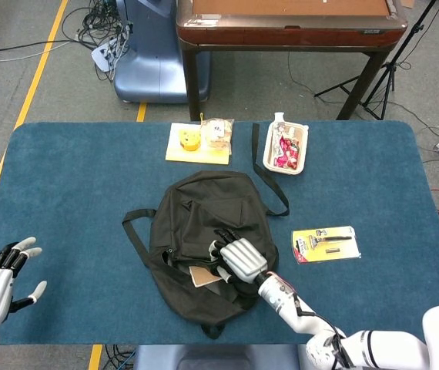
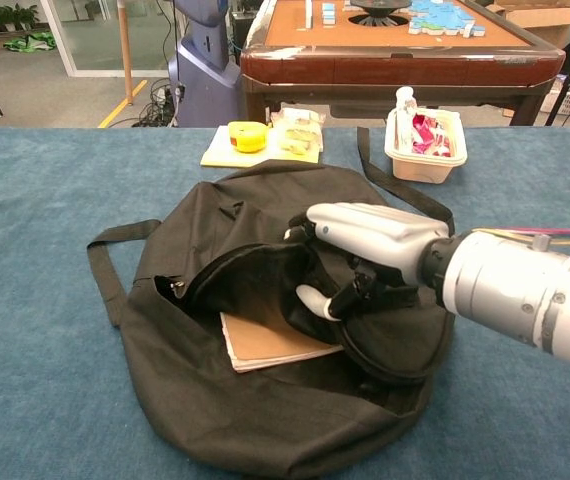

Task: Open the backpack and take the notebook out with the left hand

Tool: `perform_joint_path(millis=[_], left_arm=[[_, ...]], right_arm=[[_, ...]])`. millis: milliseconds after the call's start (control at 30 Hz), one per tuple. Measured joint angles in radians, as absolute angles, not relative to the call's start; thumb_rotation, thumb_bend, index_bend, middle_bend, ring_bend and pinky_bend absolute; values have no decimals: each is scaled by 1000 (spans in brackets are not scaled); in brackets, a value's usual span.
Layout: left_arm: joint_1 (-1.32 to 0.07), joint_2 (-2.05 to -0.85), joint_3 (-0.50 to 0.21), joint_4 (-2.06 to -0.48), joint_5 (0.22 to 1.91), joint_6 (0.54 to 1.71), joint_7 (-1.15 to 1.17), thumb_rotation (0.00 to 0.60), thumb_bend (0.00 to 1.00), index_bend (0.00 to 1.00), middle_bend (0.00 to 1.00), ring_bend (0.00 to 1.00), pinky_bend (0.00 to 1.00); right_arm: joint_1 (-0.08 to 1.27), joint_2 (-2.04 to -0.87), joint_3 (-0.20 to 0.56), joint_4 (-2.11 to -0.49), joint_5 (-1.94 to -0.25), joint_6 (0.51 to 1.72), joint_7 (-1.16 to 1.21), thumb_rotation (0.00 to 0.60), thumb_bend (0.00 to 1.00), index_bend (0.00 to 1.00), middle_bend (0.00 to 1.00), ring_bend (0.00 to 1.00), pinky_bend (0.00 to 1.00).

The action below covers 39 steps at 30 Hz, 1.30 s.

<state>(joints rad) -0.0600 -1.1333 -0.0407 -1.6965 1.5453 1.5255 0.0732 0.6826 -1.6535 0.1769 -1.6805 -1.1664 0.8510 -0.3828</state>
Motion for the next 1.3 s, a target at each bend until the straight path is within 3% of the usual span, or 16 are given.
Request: perform_joint_path(millis=[433, 600, 833, 1300], left_arm=[[-197, -1089, -69, -1690, 1666, 1439, -115, 600, 224, 333, 253, 215, 176], [-240, -1089, -70, -1679, 1727, 1432, -173, 600, 224, 362, 301, 275, 269], [-314, -1099, -61, -1651, 1853, 1438, -261, 600, 224, 416, 393, 362, 411], [-558, -1231, -34, -1572, 1994, 1288, -367, 600, 224, 436, 422, 378, 420]], right_arm=[[764, -1631, 278, -1688, -1056, 893, -403, 600, 880, 742, 377, 115, 62], [793, -1632, 309, -1667, -1011, 914, -407, 600, 961, 742, 377, 115, 62], [836, -1645, 359, -1647, -968, 953, -412, 600, 979, 742, 377, 115, 62], [945, -1732, 433, -1555, -859, 1007, -441, 600, 999, 725, 352, 115, 62]])
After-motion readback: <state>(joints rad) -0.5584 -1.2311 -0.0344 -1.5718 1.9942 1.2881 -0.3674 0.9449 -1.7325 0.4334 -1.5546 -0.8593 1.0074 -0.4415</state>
